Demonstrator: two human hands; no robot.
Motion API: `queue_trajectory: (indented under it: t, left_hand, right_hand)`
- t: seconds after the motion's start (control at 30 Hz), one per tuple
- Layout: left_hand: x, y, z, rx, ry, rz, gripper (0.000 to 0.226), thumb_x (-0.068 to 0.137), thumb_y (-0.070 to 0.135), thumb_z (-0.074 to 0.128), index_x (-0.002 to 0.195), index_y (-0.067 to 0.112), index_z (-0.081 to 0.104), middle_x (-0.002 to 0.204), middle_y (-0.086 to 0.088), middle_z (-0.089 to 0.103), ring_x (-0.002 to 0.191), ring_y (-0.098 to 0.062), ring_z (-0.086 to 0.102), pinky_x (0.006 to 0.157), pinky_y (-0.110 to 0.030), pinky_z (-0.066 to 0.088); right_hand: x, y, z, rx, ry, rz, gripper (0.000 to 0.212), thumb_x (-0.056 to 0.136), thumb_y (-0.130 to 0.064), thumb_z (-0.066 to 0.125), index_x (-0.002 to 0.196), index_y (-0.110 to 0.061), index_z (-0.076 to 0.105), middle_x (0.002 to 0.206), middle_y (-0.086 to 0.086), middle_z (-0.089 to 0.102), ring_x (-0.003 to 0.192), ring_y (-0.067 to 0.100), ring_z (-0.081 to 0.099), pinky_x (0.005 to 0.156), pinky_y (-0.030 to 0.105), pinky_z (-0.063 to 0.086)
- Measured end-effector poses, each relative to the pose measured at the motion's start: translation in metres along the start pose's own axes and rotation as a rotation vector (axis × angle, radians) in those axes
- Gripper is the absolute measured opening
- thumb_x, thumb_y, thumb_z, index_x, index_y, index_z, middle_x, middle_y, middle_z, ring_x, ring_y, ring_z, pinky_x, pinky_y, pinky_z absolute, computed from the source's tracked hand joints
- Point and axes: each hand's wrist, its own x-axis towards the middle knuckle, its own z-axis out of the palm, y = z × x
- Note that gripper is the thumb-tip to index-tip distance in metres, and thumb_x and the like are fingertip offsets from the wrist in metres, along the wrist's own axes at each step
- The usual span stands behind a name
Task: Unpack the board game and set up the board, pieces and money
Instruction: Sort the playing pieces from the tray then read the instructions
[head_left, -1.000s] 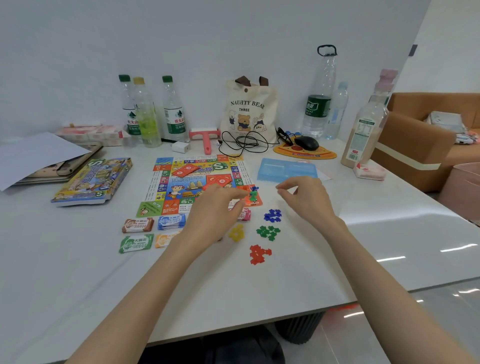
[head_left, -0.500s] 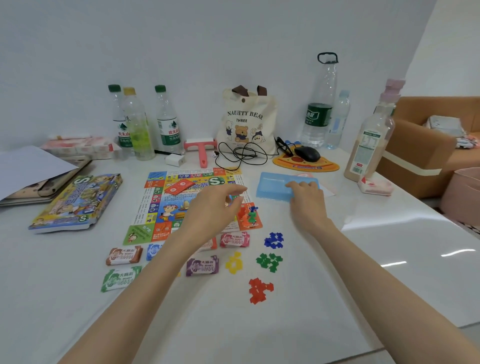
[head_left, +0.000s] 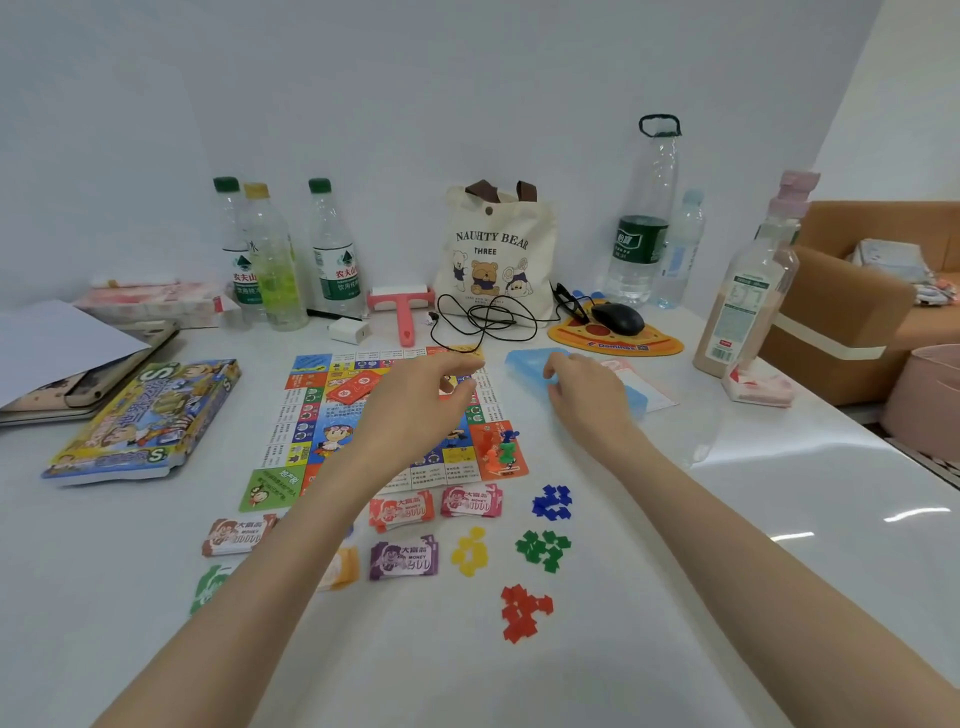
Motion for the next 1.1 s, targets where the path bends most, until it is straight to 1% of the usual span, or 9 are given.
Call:
queue_trajectory:
  t: [0.07, 0.27, 0.47, 0.6, 0.73, 0.8, 0.9, 1.0, 1.1]
  left_hand:
    - [-0.001, -0.003, -0.002, 0.005, 0.014, -0.02, 0.03, 0.095, 0.024, 0.054, 0.123, 0.03, 0.063, 0.118, 0.015, 0.066, 0.097, -0.006, 0.06, 0.088, -0.029, 0.049]
    - [-0.001, -0.008, -0.007, 0.009, 0.017, -0.024, 0.03, 0.095, 0.024, 0.053, 0.123, 0.03, 0.063, 0.119, 0.015, 0.065, 0.096, -0.005, 0.06, 0.086, -0.028, 0.049]
    - [0.004, -0.009, -0.002, 0.007, -0.004, -0.009, 0.03, 0.096, 0.024, 0.053, 0.123, 0.03, 0.063, 0.118, 0.015, 0.065, 0.095, -0.004, 0.058, 0.082, -0.021, 0.044]
    - [0.008, -0.005, 0.004, -0.006, -0.021, 0.013, 0.03, 0.096, 0.025, 0.053, 0.124, 0.028, 0.063, 0.116, 0.014, 0.066, 0.094, -0.005, 0.06, 0.084, -0.024, 0.047]
    - [0.018, 0.006, 0.012, -0.022, -0.064, 0.037, 0.029, 0.096, 0.025, 0.052, 0.122, 0.027, 0.063, 0.109, 0.012, 0.069, 0.092, -0.005, 0.061, 0.084, -0.028, 0.051]
    - [0.024, 0.014, 0.018, -0.033, -0.078, 0.045, 0.028, 0.096, 0.025, 0.051, 0.121, 0.027, 0.064, 0.108, 0.011, 0.069, 0.091, -0.005, 0.061, 0.085, -0.028, 0.051]
    - [0.031, 0.024, 0.027, -0.039, -0.106, 0.059, 0.029, 0.096, 0.024, 0.05, 0.122, 0.026, 0.064, 0.108, 0.011, 0.07, 0.091, -0.006, 0.062, 0.085, -0.027, 0.05]
    - [0.039, 0.029, 0.034, -0.05, -0.119, 0.066, 0.029, 0.096, 0.024, 0.05, 0.121, 0.026, 0.064, 0.108, 0.011, 0.07, 0.09, -0.005, 0.062, 0.081, -0.025, 0.05]
    - [0.046, 0.029, 0.039, -0.03, -0.117, 0.079, 0.028, 0.096, 0.025, 0.05, 0.12, 0.028, 0.064, 0.108, 0.013, 0.069, 0.09, -0.004, 0.062, 0.079, -0.023, 0.049]
  right_hand:
    - [0.002, -0.009, 0.0, 0.038, -0.019, 0.009, 0.021, 0.093, -0.005, 0.046, 0.109, -0.01, 0.059, 0.106, 0.008, 0.062, 0.096, 0.026, 0.057, 0.072, 0.033, 0.041]
    - [0.008, -0.023, 0.01, 0.177, -0.093, 0.117, 0.014, 0.09, -0.006, 0.052, 0.099, -0.008, 0.063, 0.099, 0.008, 0.065, 0.091, 0.024, 0.059, 0.079, 0.038, 0.051]
    - [0.006, -0.014, 0.01, 0.317, -0.061, 0.179, 0.021, 0.093, -0.012, 0.056, 0.112, -0.01, 0.065, 0.106, 0.006, 0.067, 0.096, 0.021, 0.06, 0.08, 0.03, 0.048]
    - [0.009, 0.009, 0.002, 0.36, 0.025, 0.248, 0.026, 0.095, -0.016, 0.051, 0.119, -0.013, 0.062, 0.114, 0.006, 0.065, 0.104, 0.021, 0.058, 0.083, 0.032, 0.046]
    - [0.014, 0.039, -0.002, 0.328, 0.011, 0.337, 0.029, 0.094, -0.015, 0.053, 0.122, -0.014, 0.058, 0.123, 0.005, 0.06, 0.115, 0.024, 0.052, 0.09, 0.038, 0.046]
    - [0.017, 0.056, -0.003, 0.279, -0.051, 0.424, 0.034, 0.091, -0.011, 0.052, 0.125, -0.015, 0.056, 0.13, 0.008, 0.055, 0.122, 0.027, 0.046, 0.096, 0.043, 0.044]
    - [0.019, 0.073, -0.002, 0.179, -0.227, 0.56, 0.044, 0.09, -0.012, 0.052, 0.133, -0.016, 0.047, 0.136, 0.013, 0.043, 0.129, 0.032, 0.033, 0.102, 0.045, 0.036]
    - [0.019, 0.083, 0.0, 0.094, -0.343, 0.62, 0.048, 0.09, -0.022, 0.054, 0.136, -0.017, 0.041, 0.137, 0.013, 0.04, 0.132, 0.034, 0.027, 0.104, 0.045, 0.03]
    - [0.022, 0.091, 0.002, 0.121, -0.369, 0.656, 0.059, 0.088, -0.039, 0.059, 0.138, -0.018, 0.038, 0.139, 0.013, 0.04, 0.134, 0.036, 0.026, 0.105, 0.045, 0.027]
